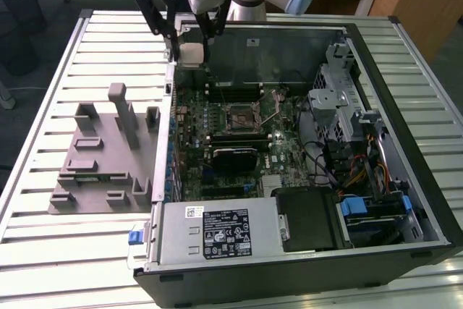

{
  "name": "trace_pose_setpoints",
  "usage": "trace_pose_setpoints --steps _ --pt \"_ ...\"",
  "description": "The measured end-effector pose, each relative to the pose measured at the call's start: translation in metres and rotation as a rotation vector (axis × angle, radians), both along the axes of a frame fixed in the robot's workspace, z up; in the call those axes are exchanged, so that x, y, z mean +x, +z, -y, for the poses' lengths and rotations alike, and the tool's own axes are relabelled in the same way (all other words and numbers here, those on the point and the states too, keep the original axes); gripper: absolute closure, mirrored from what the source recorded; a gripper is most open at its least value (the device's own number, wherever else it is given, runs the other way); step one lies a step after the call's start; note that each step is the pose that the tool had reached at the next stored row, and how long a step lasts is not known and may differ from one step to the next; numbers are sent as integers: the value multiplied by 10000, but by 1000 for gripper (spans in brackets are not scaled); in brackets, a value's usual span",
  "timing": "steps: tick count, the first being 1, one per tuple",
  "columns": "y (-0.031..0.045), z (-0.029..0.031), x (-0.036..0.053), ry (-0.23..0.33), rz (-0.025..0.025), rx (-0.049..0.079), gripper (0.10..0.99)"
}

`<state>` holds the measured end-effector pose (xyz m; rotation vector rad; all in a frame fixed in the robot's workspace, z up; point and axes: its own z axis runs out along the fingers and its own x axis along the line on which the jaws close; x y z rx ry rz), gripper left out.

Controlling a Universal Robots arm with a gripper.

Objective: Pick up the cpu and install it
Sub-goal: 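Pick up the cpu and move it towards the insertion slot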

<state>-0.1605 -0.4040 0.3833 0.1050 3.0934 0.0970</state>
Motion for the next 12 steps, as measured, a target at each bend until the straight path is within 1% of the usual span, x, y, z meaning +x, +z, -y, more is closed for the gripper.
trace_pose_setpoints --steps 12 --pt "-120 -15 237 1 -87 0 541"
